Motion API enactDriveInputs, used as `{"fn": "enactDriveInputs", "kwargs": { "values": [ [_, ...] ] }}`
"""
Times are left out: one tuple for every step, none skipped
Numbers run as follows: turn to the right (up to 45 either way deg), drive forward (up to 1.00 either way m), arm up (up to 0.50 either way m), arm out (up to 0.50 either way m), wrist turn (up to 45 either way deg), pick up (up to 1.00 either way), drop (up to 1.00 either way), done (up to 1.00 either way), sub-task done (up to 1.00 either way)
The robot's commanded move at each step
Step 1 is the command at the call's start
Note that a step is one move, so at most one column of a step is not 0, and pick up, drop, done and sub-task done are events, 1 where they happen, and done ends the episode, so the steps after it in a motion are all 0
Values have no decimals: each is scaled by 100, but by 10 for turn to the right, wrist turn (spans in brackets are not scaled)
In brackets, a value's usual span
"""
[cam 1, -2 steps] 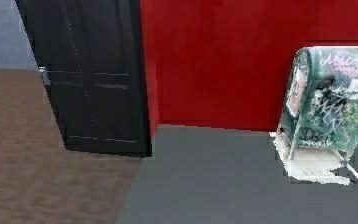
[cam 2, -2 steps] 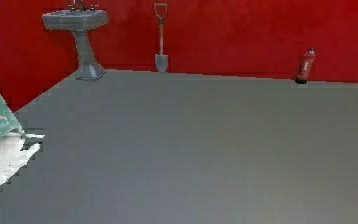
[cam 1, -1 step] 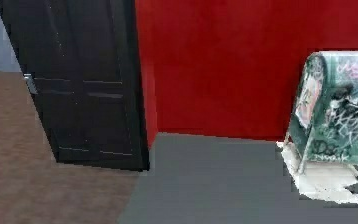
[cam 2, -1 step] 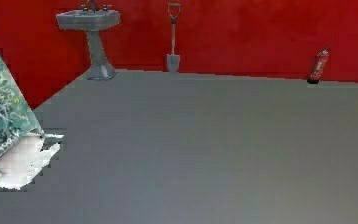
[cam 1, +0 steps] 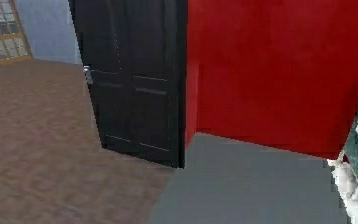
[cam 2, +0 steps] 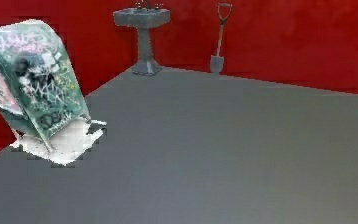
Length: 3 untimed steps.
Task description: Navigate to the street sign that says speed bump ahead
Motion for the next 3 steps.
{"fn": "enactDriveInputs", "kwargs": {
  "values": [
    [0, 55, 0, 0, 0, 0, 0, 0, 0],
    [-450, 0, 0, 0, 0, 0, 0, 0, 0],
    [-90, 0, 0, 0, 0, 0, 0, 0, 0]
  ]
}}
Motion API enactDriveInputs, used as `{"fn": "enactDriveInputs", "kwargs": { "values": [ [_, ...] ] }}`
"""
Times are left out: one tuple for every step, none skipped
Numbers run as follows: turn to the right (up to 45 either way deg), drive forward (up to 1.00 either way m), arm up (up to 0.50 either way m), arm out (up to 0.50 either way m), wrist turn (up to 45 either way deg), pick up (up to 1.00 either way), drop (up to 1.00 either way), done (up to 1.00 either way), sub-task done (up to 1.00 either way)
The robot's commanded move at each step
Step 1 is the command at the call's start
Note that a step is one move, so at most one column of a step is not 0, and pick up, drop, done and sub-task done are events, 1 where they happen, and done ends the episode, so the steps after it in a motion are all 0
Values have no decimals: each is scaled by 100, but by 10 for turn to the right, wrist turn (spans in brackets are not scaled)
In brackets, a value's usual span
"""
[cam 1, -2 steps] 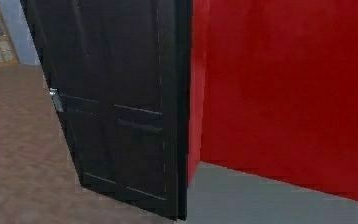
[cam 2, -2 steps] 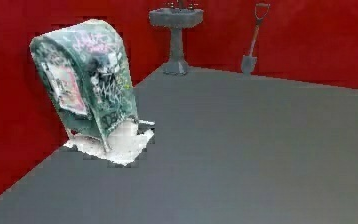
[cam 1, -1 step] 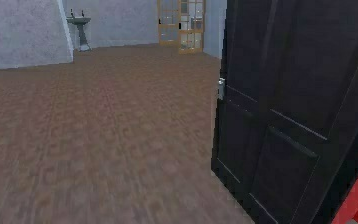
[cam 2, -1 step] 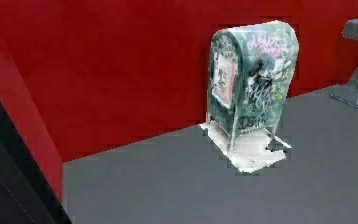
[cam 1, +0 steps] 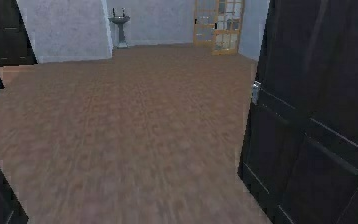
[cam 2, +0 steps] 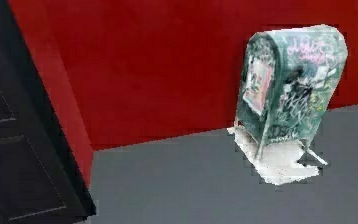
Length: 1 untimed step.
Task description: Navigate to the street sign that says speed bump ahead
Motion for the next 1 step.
{"fn": "enactDriveInputs", "kwargs": {
  "values": [
    [0, 100, 0, 0, 0, 0, 0, 0, 0]
  ]
}}
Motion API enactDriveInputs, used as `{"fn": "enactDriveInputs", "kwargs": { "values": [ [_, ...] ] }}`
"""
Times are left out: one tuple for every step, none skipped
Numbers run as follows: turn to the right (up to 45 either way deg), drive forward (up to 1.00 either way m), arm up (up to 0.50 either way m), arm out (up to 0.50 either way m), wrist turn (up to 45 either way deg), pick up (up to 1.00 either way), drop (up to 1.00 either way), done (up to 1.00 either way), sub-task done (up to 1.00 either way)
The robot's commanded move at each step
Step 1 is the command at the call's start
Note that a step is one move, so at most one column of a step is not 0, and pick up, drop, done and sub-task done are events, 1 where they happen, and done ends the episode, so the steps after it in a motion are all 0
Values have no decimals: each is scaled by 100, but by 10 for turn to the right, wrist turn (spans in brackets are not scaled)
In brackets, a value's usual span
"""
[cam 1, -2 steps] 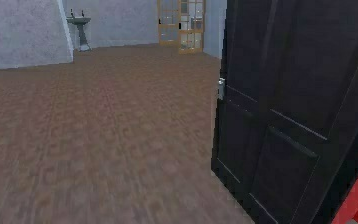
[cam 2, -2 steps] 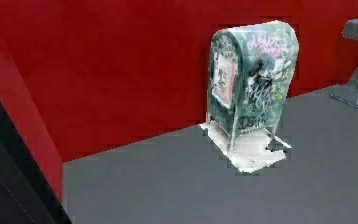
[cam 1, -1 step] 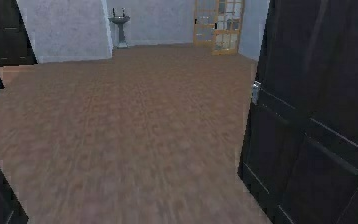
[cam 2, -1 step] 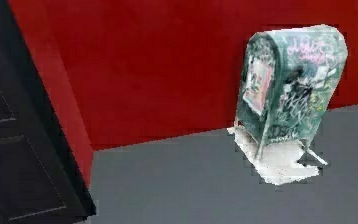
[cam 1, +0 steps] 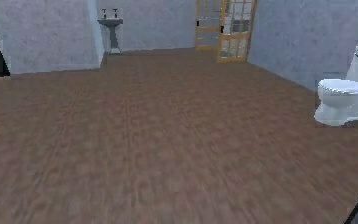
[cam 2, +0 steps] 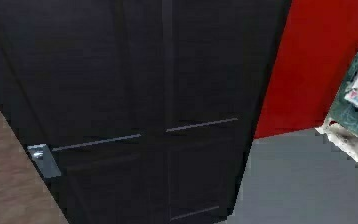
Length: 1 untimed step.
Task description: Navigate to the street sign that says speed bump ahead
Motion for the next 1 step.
{"fn": "enactDriveInputs", "kwargs": {
  "values": [
    [-60, 0, 0, 0, 0, 0, 0, 0, 0]
  ]
}}
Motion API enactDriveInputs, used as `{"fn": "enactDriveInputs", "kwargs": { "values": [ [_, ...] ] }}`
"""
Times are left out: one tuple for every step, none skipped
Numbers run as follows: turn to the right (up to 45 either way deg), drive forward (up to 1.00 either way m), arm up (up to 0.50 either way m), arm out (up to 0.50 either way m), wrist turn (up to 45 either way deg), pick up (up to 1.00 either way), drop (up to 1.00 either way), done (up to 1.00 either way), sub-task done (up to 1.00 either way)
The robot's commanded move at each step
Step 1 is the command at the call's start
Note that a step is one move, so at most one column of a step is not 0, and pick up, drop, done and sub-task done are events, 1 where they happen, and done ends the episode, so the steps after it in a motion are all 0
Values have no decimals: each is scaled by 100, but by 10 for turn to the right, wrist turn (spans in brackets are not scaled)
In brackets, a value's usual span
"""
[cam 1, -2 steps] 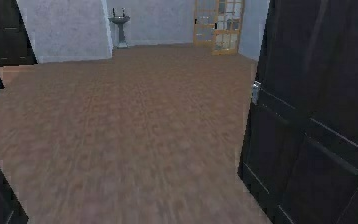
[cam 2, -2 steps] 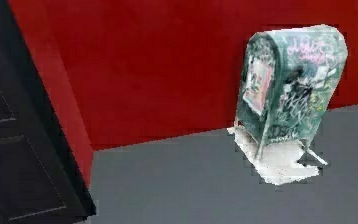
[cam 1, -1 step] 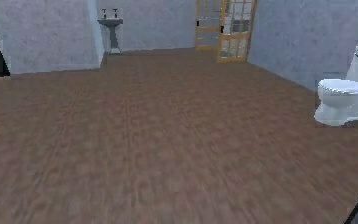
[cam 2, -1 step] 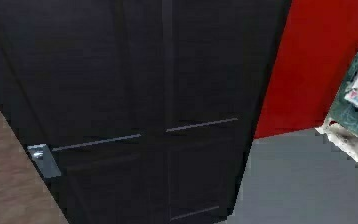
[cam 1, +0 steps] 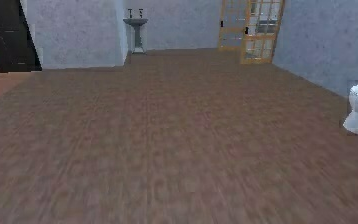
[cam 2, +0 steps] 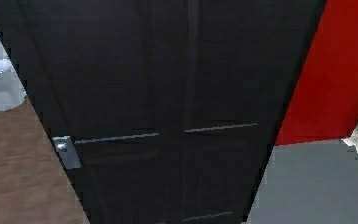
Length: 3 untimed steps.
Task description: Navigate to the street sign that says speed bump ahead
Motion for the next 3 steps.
{"fn": "enactDriveInputs", "kwargs": {
  "values": [
    [0, 50, 0, 0, 0, 0, 0, 0, 0],
    [450, 0, 0, 0, 0, 0, 0, 0, 0],
    [150, 0, 0, 0, 0, 0, 0, 0, 0]
  ]
}}
